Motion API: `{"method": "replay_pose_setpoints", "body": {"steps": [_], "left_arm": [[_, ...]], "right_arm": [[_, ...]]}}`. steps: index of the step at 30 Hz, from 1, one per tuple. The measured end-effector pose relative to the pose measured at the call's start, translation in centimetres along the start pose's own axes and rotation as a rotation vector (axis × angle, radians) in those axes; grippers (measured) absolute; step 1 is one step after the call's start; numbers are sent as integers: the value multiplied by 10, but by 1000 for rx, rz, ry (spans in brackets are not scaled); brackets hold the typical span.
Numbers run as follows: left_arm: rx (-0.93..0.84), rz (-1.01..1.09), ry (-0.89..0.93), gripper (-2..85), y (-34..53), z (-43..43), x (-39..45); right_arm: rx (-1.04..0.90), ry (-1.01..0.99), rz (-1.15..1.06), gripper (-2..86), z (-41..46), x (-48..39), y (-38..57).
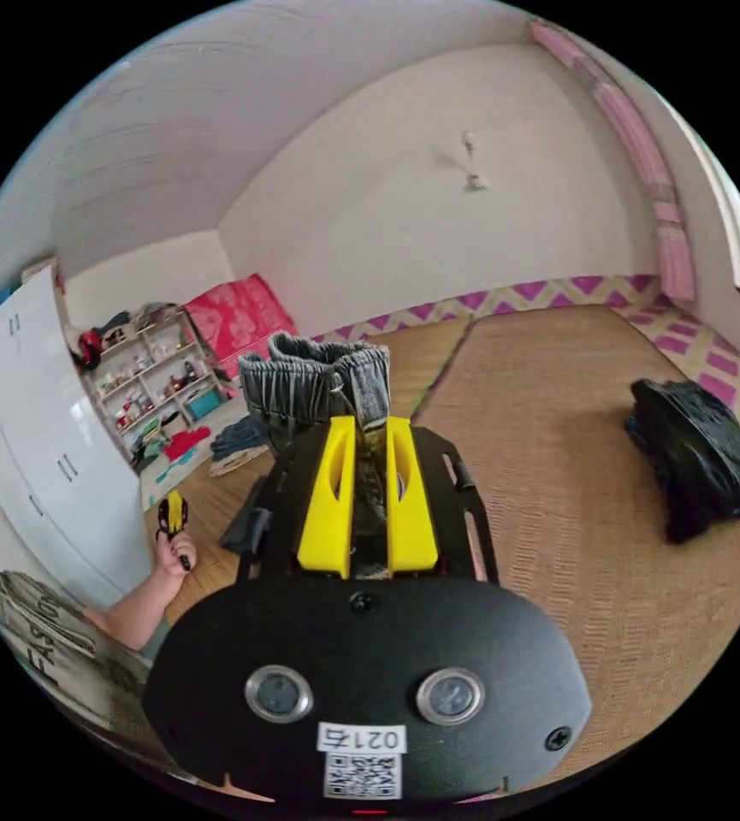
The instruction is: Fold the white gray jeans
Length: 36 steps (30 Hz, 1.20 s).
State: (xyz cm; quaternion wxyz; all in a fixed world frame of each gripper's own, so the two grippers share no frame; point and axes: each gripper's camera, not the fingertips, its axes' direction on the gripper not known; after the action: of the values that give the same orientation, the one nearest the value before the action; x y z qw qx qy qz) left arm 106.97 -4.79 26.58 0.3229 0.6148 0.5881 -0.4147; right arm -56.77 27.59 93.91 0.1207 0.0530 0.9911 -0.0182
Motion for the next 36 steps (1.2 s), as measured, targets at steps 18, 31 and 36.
{"method": "replay_pose_setpoints", "body": {"steps": [18,31,36], "left_arm": [[-154,-6,-112,-9,26,66,17],[-905,481,-652,121,117,366,121],[-1186,494,-791,106,174,461,75]], "right_arm": [[-269,326,-110,-9,42,37,113],[-501,1033,-568,-10,171,-28,173],[-473,488,-109,-10,108,37,128]]}}
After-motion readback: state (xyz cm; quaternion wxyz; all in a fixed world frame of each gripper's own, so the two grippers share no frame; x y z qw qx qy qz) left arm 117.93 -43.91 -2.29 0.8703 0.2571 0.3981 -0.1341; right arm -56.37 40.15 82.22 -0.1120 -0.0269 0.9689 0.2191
